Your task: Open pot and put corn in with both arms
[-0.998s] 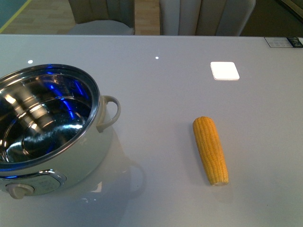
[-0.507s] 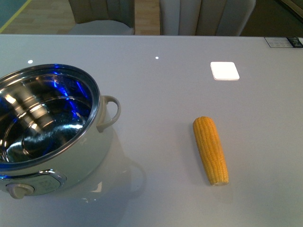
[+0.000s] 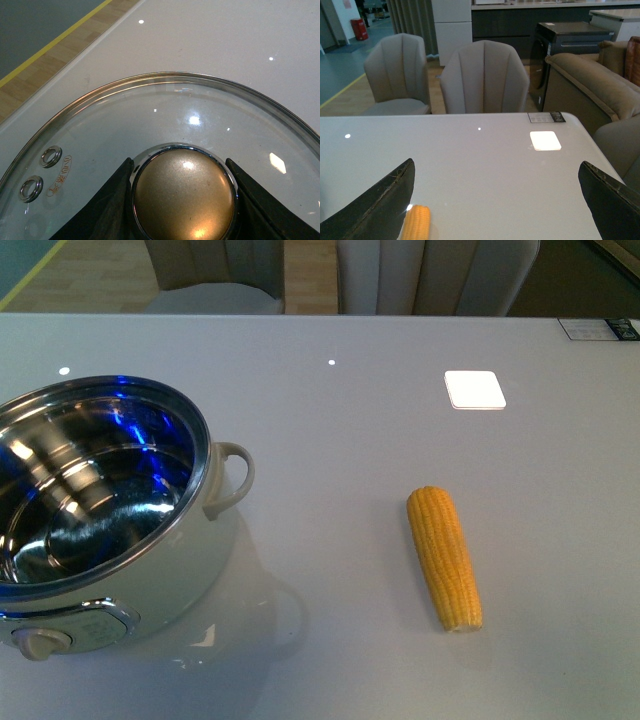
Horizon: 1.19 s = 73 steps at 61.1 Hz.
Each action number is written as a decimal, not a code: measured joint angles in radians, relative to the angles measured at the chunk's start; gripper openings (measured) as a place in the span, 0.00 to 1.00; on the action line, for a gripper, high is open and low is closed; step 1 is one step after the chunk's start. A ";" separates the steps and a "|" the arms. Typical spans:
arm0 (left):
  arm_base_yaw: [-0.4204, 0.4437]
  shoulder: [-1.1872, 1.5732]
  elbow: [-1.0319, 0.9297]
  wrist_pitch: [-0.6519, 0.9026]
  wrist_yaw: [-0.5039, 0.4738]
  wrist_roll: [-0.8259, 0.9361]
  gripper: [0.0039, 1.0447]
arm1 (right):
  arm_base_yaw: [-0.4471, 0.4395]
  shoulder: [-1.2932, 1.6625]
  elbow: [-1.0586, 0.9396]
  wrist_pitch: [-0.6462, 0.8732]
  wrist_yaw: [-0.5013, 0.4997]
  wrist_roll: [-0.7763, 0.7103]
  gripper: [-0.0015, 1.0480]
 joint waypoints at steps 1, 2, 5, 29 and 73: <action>0.000 0.000 0.000 0.000 0.000 0.000 0.43 | 0.000 0.000 0.000 0.000 0.000 0.000 0.92; 0.000 0.000 0.000 0.001 0.000 0.000 0.44 | 0.000 0.000 0.000 0.000 0.000 0.000 0.92; 0.000 0.000 0.000 0.002 0.003 -0.002 0.51 | 0.000 0.000 0.000 0.000 0.000 0.000 0.92; -0.031 -0.245 -0.095 -0.023 0.005 -0.055 0.93 | 0.000 0.000 0.000 0.000 0.000 0.000 0.92; -0.268 -1.446 -0.565 -0.499 -0.121 -0.468 0.94 | 0.000 0.000 0.000 0.000 0.000 0.000 0.92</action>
